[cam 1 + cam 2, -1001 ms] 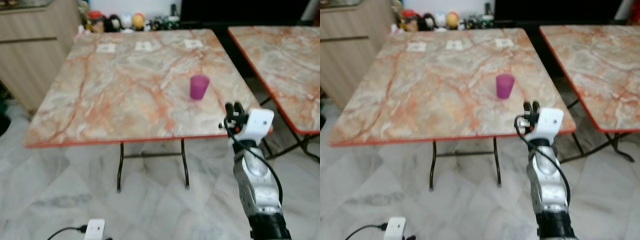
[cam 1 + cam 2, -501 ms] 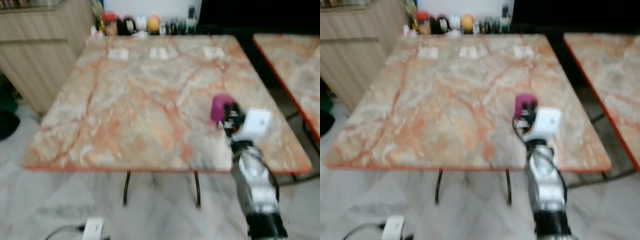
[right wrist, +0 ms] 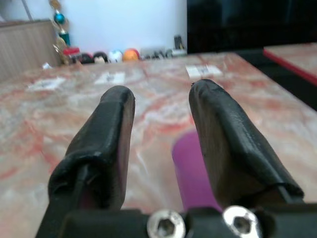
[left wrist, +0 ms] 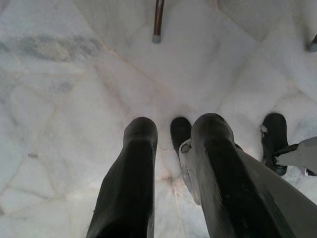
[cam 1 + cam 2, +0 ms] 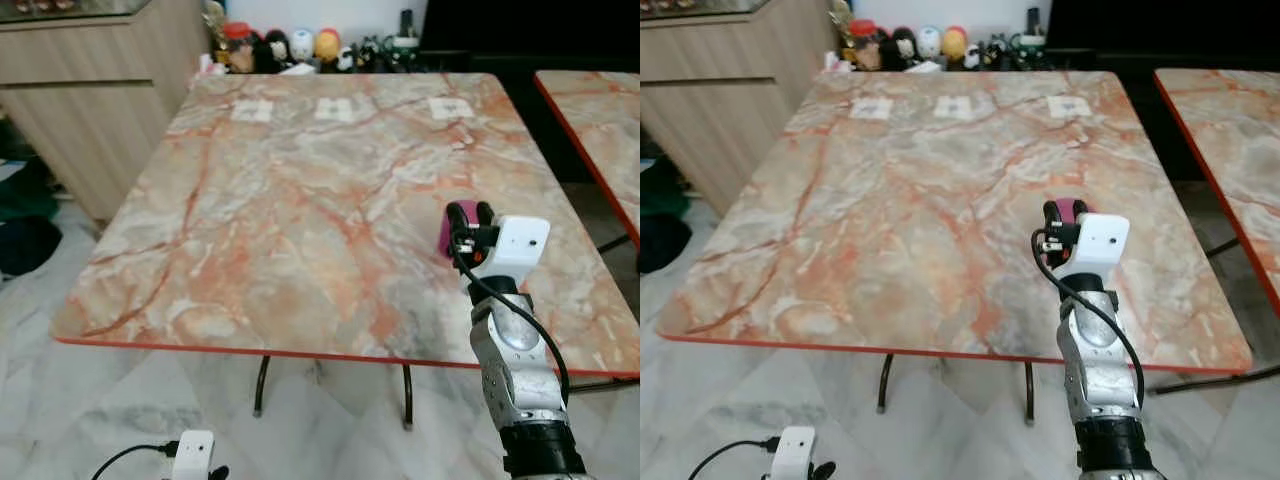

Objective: Setting the table

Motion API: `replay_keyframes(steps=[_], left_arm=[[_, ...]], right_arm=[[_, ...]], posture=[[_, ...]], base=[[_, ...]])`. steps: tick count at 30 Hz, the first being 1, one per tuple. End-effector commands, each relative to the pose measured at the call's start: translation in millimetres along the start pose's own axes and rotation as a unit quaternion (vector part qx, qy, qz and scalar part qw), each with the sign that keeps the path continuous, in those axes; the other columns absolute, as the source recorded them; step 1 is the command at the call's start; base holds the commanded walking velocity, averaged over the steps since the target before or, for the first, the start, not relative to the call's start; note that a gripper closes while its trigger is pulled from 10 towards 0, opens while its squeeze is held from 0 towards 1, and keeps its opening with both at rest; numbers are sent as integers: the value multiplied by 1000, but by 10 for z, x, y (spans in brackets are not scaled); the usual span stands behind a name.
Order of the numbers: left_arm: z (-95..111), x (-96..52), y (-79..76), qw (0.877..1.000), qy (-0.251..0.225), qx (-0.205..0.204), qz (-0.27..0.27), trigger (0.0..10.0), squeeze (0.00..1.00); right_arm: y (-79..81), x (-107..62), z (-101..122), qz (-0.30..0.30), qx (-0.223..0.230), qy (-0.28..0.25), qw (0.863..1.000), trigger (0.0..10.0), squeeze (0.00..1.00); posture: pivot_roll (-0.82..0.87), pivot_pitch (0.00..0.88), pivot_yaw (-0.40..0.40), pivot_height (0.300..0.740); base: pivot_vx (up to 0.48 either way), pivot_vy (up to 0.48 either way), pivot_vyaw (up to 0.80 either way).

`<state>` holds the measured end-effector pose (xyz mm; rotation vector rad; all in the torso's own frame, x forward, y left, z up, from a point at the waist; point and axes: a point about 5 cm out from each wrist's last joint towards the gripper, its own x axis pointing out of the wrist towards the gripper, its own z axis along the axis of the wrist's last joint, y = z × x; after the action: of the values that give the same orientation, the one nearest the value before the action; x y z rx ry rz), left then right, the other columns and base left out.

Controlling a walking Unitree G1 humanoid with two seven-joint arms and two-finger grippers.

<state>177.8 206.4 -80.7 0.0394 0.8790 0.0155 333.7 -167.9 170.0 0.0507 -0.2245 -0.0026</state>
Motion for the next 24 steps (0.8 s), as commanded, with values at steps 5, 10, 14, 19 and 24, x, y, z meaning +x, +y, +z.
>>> replay_keyframes(steps=[5,10,14,19,24], left_arm=[[-50,-14,13,1000,8,2,-1,10000,0],[-50,-15,14,1000,8,1,-2,10000,0],[-51,-15,14,1000,8,1,-3,10000,0],[-50,-15,14,1000,7,0,-3,10000,0],[-50,-16,15,1000,6,2,-3,10000,0]], right_arm=[[-21,15,-28,-4,-8,11,1000,10000,0],[-22,-22,-63,-6,-5,16,1000,10000,0],[-43,-33,-81,-12,-7,18,1000,10000,0],[-52,-32,-85,-14,-6,19,1000,10000,0],[-56,-33,-89,-16,-6,19,1000,10000,0]], posture=[[-121,110,33,740],[-124,112,36,740],[-123,111,37,740],[-123,111,36,740],[-122,111,36,740]], base=[[0,0,0],[0,0,0],[120,0,0],[244,0,0],[49,0,0]])
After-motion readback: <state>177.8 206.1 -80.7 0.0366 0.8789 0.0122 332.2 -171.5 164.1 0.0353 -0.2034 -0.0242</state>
